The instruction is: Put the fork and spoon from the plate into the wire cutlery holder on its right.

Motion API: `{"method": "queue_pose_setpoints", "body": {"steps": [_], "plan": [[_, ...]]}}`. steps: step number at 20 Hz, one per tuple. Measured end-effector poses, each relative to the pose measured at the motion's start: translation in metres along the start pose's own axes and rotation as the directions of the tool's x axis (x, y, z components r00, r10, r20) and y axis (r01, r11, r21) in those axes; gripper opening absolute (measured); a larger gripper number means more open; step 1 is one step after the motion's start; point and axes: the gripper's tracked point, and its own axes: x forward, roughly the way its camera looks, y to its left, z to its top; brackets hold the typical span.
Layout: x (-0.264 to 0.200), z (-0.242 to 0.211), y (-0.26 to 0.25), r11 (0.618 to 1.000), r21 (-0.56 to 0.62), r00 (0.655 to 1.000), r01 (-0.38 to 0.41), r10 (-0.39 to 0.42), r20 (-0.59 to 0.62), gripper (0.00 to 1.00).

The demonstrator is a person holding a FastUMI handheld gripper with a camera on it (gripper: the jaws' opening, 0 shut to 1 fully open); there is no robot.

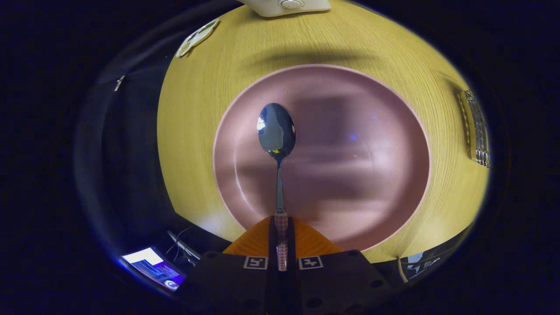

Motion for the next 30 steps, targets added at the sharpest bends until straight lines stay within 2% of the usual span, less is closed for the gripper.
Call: {"method": "queue_pose_setpoints", "body": {"steps": [5,9,11,13,15,17,21,25,30], "plan": [[-0.083,0.001,0.000,0.989,-0.128,0.997,-0.071,0.076,0.030,0.10],[-0.167,0.012,-0.024,0.984,-0.154,0.994,-0.088,0.098,0.057,0.11],[-0.209,0.014,-0.056,0.986,-0.159,0.997,-0.048,0.057,0.055,0.10],[-0.240,0.010,-0.098,0.986,-0.164,1.000,0.026,-0.024,0.013,0.11],[-0.258,0.009,-0.128,0.983,-0.165,0.995,0.083,-0.092,-0.047,0.11],[-0.267,0.006,-0.142,0.985,-0.146,0.985,0.093,-0.112,-0.132,0.10],[-0.272,0.004,-0.179,0.970,-0.153,0.925,0.188,-0.227,-0.304,0.11],[-0.262,0.018,-0.192,0.957,-0.133,0.861,0.259,-0.291,-0.417,0.11],[-0.256,0.022,-0.201,0.926,-0.170,0.738,0.336,-0.371,-0.564,0.10]]}}
